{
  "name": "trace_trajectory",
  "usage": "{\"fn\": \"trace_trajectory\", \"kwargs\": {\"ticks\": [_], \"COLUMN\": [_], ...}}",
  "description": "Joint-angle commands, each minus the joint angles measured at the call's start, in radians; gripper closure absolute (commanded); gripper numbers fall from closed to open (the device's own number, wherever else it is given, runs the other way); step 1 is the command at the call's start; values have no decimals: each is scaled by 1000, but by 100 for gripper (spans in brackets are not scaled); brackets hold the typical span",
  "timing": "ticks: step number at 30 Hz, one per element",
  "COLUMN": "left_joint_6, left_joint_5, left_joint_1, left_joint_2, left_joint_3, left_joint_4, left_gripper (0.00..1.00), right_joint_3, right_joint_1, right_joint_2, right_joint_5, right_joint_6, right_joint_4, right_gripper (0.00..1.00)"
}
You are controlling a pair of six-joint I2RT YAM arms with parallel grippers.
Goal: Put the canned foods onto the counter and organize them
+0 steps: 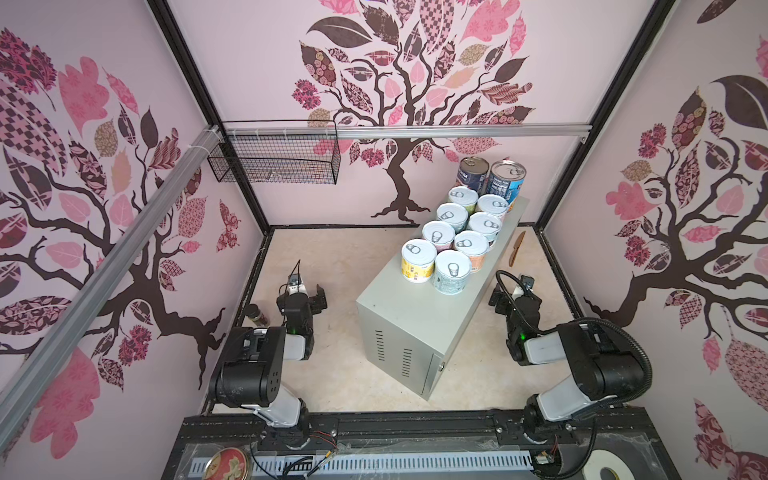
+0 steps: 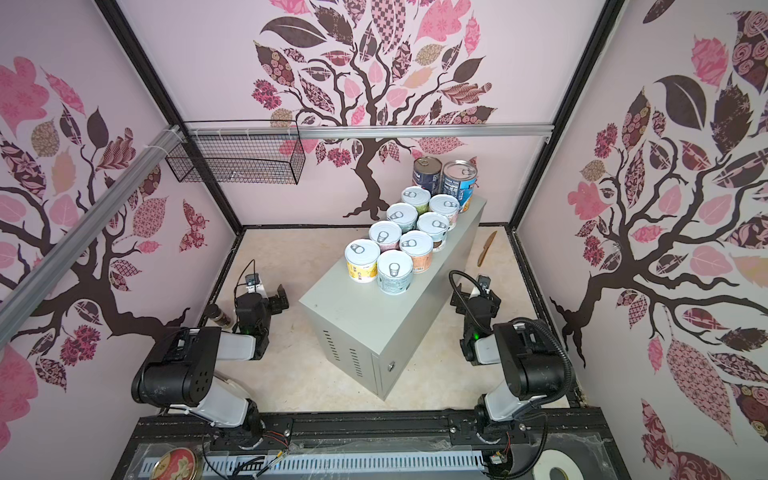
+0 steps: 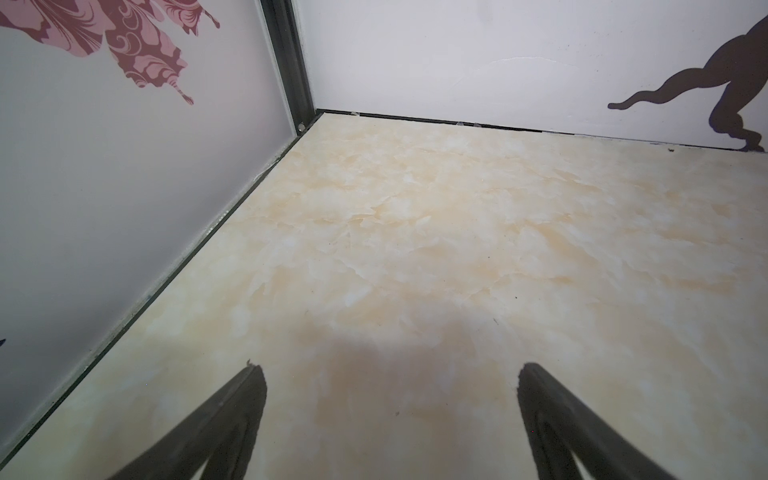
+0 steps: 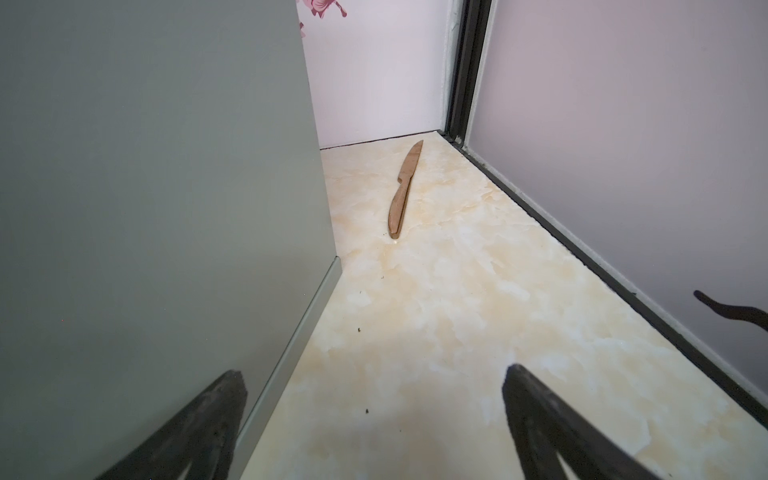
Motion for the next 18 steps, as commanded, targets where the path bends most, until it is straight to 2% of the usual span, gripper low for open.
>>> {"fn": "trace_trajectory", "kwargs": {"ticks": [1,18], "left_joint_6": [-4,-5], "left_joint_5": [8,5], "left_joint_1": [3,3], "left_joint_2": [-13,-14], "left_joint_3": [9,8], "left_joint_4": [2,4], "left_gripper": [2,2], "right_joint_3": [5,7], "right_joint_1": [1,1], "right_joint_2": [-19,-19], "right_joint_5": [-2,-1], "right_joint_6": [12,14], "right_joint_4": [10,6], "right_gripper": [0,1]}}
